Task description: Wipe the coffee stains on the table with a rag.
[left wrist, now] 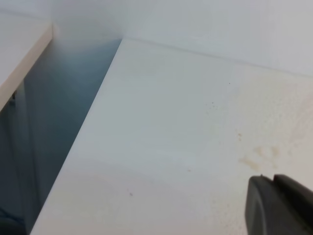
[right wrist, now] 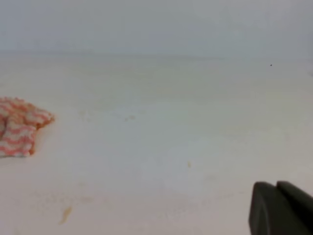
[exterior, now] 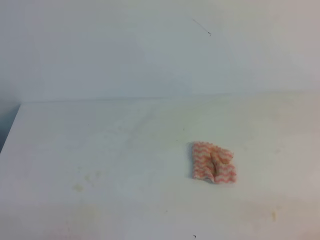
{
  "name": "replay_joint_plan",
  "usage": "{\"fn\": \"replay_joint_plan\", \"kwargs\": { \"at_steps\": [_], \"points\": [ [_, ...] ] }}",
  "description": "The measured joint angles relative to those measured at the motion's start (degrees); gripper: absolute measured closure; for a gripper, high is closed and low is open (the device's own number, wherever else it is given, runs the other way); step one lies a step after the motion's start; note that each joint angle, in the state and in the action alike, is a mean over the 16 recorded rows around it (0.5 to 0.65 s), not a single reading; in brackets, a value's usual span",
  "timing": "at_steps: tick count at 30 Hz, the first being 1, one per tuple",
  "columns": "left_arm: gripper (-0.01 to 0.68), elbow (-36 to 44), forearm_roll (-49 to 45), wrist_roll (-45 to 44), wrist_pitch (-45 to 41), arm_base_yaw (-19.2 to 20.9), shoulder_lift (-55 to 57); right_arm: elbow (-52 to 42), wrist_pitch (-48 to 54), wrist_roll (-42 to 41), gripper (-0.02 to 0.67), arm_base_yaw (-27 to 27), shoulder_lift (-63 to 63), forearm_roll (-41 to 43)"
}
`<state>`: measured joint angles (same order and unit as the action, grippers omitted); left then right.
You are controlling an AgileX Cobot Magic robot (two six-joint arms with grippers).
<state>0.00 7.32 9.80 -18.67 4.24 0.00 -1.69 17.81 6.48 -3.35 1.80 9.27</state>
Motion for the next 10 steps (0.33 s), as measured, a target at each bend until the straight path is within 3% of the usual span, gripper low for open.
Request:
{"fn": "replay_joint_plan", "kwargs": {
  "at_steps": [10],
  "points": [
    [0.674, 0.0, 0.0, 0.0, 0.0, 0.0, 0.0, 0.0, -0.3, 0.0, 0.653, 0.0, 0.1, -0.1]
  ]
}}
